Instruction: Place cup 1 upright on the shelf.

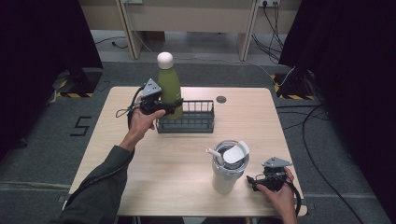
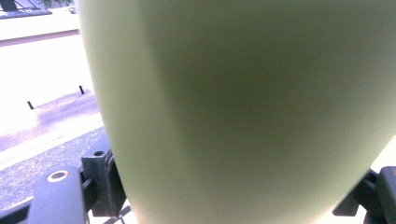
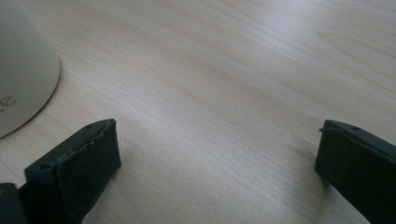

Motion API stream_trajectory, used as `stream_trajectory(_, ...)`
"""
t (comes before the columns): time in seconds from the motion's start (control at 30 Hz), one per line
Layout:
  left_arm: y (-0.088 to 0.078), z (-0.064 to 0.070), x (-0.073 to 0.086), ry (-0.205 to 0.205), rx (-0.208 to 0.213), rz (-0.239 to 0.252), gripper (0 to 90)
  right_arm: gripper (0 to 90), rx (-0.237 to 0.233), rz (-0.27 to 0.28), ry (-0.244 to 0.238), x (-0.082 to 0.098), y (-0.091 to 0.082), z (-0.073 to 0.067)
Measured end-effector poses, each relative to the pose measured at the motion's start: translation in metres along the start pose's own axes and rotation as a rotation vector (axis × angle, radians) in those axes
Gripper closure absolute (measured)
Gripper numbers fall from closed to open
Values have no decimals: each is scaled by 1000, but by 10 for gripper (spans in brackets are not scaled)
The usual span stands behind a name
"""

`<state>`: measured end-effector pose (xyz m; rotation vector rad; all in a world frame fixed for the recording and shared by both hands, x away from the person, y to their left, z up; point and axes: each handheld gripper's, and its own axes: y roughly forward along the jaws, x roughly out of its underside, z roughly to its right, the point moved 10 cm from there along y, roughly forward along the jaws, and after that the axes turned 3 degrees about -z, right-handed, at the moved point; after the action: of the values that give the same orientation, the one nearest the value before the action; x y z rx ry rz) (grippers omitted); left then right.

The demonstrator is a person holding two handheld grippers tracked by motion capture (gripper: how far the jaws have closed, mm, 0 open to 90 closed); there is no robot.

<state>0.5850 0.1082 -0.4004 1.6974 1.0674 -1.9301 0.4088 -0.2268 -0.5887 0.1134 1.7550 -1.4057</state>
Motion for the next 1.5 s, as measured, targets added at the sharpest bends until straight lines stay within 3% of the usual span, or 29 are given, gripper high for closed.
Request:
stream_trajectory(0.5,11,-18,2,-28,-36,5,200,3,0,-1,0,0,0,0)
stream_trajectory(0.57,12,-22,3,-16,-53,8,199,3,0,-1,1,0,0,0)
stream_trajectory(0.9,21,-31,14,-48,-76,-2,199,3,0,-1,1,0,0,0)
stream_trajectory(1.03,23,-33,18,-33,-84,-10,199,3,0,-1,1,0,0,0)
stream_trajectory(1.5,34,-38,38,-44,-92,-38,199,3,0,-1,1,0,0,0)
